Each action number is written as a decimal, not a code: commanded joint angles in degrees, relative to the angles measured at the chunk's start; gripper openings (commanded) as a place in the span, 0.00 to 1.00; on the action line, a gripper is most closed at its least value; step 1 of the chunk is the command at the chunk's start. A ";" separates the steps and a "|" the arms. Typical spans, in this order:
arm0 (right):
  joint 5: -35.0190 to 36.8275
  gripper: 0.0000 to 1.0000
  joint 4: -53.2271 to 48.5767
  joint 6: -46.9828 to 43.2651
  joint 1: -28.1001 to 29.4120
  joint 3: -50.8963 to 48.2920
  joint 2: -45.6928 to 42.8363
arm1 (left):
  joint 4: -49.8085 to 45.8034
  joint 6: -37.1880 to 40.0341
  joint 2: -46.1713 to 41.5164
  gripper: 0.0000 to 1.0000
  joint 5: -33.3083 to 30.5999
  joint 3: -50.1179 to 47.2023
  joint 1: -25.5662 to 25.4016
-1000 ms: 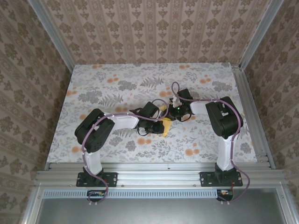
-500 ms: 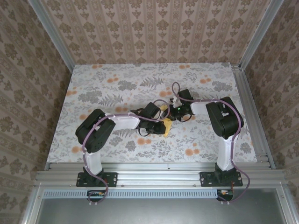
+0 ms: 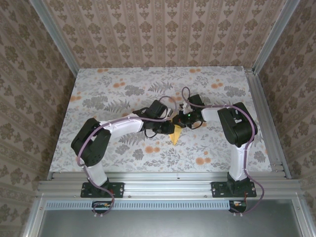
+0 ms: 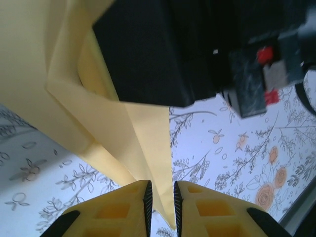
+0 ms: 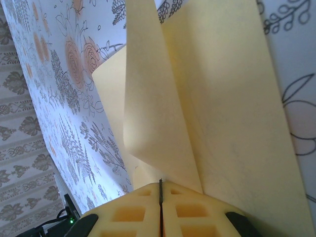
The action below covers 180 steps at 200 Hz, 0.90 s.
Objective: Fold a paper plane with a square sheet of paper (pick it up from the middle)
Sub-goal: Fourth fold the wing at the center of the table.
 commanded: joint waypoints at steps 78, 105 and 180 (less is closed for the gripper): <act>-0.59 0.11 -2.65 2.50 -0.17 -3.15 0.51 | 1.75 4.78 8.47 0.20 2.64 2.87 1.26; -1.45 0.11 -1.43 3.29 -0.17 -3.52 0.36 | 1.26 5.33 8.87 0.20 2.16 2.27 1.48; -3.15 0.15 0.37 4.64 -0.31 -3.88 -2.95 | 1.45 5.44 8.79 0.19 1.62 -0.90 1.99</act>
